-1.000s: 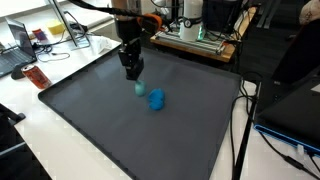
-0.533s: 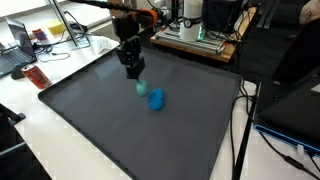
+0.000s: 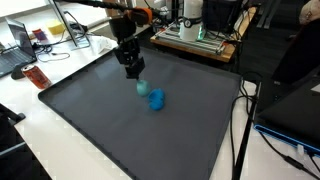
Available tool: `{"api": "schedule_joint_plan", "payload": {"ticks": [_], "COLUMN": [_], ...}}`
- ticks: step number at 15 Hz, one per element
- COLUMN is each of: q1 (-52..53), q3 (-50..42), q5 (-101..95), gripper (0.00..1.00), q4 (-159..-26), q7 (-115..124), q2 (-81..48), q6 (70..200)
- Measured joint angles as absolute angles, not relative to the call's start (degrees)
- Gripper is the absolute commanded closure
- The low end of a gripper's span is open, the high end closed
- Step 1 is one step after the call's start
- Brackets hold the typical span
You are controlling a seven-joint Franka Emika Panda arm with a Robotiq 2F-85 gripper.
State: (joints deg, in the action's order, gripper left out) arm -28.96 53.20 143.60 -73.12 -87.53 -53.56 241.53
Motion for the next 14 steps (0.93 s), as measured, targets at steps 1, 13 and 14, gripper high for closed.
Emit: {"api": "schedule_joint_plan", "payload": {"ticks": [1, 13, 14], "q1": [-29.3, -33.2, -33.4], "q3": [53.5, 56.7, 56.9], "q5": [143.6, 143.6, 143.6], "gripper": [0.72, 0.72, 0.72], "q4": [-73.1, -72.6, -72.4], "q7": [-87.6, -89.0, -89.1], "q2": [-53.8, -56.0, -56.2], "q6": [241.5, 241.5, 241.5]}}
